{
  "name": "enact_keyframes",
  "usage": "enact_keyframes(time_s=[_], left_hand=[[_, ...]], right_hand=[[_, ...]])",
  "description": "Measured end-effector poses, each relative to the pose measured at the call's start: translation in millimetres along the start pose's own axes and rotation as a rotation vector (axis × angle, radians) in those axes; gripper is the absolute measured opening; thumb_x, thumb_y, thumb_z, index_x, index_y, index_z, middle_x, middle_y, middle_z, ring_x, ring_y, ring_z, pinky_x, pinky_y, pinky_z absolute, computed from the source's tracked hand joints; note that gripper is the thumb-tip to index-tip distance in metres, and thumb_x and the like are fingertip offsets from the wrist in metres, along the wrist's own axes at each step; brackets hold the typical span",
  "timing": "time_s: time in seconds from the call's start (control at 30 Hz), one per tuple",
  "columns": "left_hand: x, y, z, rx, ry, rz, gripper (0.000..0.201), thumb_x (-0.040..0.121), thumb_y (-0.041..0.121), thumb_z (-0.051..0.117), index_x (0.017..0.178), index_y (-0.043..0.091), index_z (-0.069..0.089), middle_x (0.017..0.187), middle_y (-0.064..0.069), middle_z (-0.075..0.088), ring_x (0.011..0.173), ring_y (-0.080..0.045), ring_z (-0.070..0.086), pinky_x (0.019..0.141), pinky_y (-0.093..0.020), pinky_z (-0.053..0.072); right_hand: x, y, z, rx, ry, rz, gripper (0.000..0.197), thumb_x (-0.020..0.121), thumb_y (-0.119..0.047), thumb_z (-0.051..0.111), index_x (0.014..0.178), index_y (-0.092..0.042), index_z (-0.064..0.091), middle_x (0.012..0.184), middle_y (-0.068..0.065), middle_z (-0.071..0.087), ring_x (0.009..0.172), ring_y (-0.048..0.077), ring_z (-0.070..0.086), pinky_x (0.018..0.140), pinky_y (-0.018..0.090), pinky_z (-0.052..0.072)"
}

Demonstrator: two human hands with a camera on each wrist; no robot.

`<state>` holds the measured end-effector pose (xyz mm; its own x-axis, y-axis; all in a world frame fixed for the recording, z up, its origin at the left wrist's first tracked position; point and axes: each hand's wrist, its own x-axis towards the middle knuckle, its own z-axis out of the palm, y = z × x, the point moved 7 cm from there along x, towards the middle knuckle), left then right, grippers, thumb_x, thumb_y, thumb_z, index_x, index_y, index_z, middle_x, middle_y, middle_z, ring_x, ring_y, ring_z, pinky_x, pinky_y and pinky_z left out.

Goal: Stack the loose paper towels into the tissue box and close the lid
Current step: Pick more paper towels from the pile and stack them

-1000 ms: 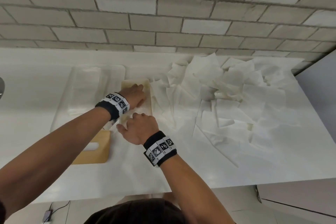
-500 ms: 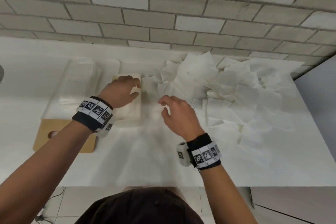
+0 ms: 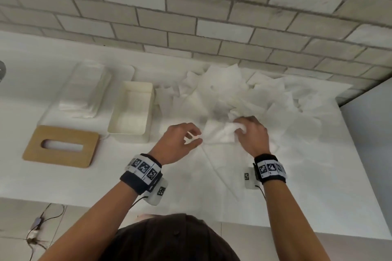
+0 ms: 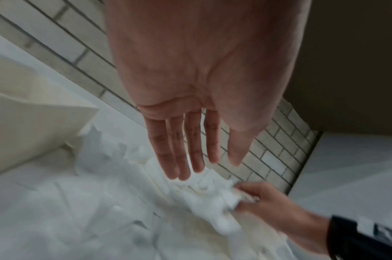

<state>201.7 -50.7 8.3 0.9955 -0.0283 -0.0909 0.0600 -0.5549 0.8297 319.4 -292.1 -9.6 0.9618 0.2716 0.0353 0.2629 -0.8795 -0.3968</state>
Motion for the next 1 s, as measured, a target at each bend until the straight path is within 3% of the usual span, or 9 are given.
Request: enact_keyframes(time_s=[0.13, 0.23, 0.37, 0.47, 0.57, 0.7, 0.83, 0.93, 1.0], left_hand=[[21.9, 14.3, 21.8, -0.093, 0.028, -0.083, 0.082, 0.087, 0.058, 0.082, 0.152, 0.031, 0.040, 0.148, 0.004, 0.048, 0.125, -0.014, 0.060, 0.099, -0.032, 0.058], [36.3, 18.7, 8.5, -0.321, 0.230, -0.175, 0.110, 0.081, 0.065, 0.083, 0.159, 0.037, 0.011, 0.156, 0.001, 0.024, 0.134, -0.018, 0.046, 0.113, -0.037, 0.048], [51.1, 0.7, -19.3, -0.675, 0.402, -0.285, 0.094, 0.078, 0.071, 0.083, 0.145, 0.034, 0.028, 0.136, 0.006, 0.067, 0.124, -0.010, 0.066, 0.108, -0.048, 0.056], [55.6, -9.3, -39.1, -0.613, 0.427, -0.260, 0.041, 0.091, 0.043, 0.083, 0.123, 0.024, 0.065, 0.113, 0.006, 0.080, 0.107, -0.015, 0.076, 0.099, -0.051, 0.061], [52.5, -13.9, -58.2, -0.508, 0.462, -0.224, 0.012, 0.101, 0.024, 0.073, 0.112, 0.021, 0.073, 0.101, 0.007, 0.079, 0.098, -0.014, 0.075, 0.089, -0.039, 0.060], [43.0, -43.5, -90.7, -0.420, 0.453, -0.263, 0.030, 0.097, 0.032, 0.072, 0.124, 0.020, 0.069, 0.112, 0.004, 0.078, 0.108, -0.020, 0.074, 0.097, -0.044, 0.060], [32.7, -70.6, -142.9, -0.451, 0.448, -0.230, 0.041, 0.101, 0.015, 0.070, 0.140, 0.016, 0.057, 0.129, -0.004, 0.072, 0.118, -0.021, 0.069, 0.101, -0.042, 0.057], [32.3, -105.7, -185.8, -0.435, 0.429, -0.299, 0.049, 0.099, 0.017, 0.073, 0.143, 0.014, 0.054, 0.132, -0.011, 0.070, 0.120, -0.030, 0.068, 0.103, -0.048, 0.056], [39.0, -134.1, -201.8, -0.406, 0.404, -0.372, 0.058, 0.091, 0.023, 0.077, 0.143, 0.012, 0.054, 0.132, -0.013, 0.069, 0.122, -0.035, 0.067, 0.106, -0.052, 0.055]], right_hand=[[9.7, -45.1, -19.1, 0.247, 0.085, -0.125, 0.028, 0.095, -0.025, 0.073, 0.122, -0.032, 0.076, 0.113, 0.000, 0.071, 0.099, 0.019, 0.070, 0.088, 0.035, 0.057], [11.9, -72.3, -31.3, 0.401, 0.168, -0.164, 0.025, 0.096, -0.026, 0.075, 0.121, -0.027, 0.078, 0.110, -0.006, 0.073, 0.102, 0.008, 0.066, 0.088, 0.014, 0.047], [4.3, -83.7, -35.7, 0.552, 0.233, -0.108, 0.020, 0.096, -0.022, 0.078, 0.116, -0.025, 0.080, 0.106, -0.015, 0.072, 0.102, 0.005, 0.067, 0.089, 0.017, 0.050], [3.4, -83.9, -14.2, 0.591, 0.092, -0.078, 0.021, 0.101, -0.027, 0.074, 0.121, -0.025, 0.079, 0.111, -0.020, 0.072, 0.108, 0.003, 0.065, 0.094, 0.018, 0.049], [7.0, -71.9, 14.1, 0.605, -0.041, 0.044, 0.031, 0.110, -0.033, 0.059, 0.132, -0.018, 0.074, 0.128, -0.003, 0.075, 0.122, 0.012, 0.064, 0.103, 0.023, 0.045], [6.4, -57.4, 40.8, 0.639, -0.114, 0.239, 0.036, 0.114, -0.036, 0.050, 0.125, -0.012, 0.074, 0.118, 0.014, 0.076, 0.115, 0.032, 0.068, 0.091, 0.027, 0.046], [2.7, -53.0, 53.7, 1.052, -0.065, 0.508, 0.026, 0.113, -0.041, 0.051, 0.125, -0.029, 0.071, 0.118, -0.007, 0.075, 0.112, 0.020, 0.070, 0.084, 0.035, 0.056], [3.5, -56.9, 56.8, 1.115, -0.001, 0.586, 0.038, 0.114, -0.037, 0.052, 0.148, -0.021, 0.058, 0.138, -0.009, 0.064, 0.129, 0.017, 0.059, 0.112, 0.040, 0.045], [5.2, -60.7, 63.1, 1.127, 0.022, 0.607, 0.039, 0.112, -0.030, 0.056, 0.149, -0.019, 0.058, 0.142, -0.005, 0.064, 0.131, 0.021, 0.059, 0.117, 0.042, 0.045]])
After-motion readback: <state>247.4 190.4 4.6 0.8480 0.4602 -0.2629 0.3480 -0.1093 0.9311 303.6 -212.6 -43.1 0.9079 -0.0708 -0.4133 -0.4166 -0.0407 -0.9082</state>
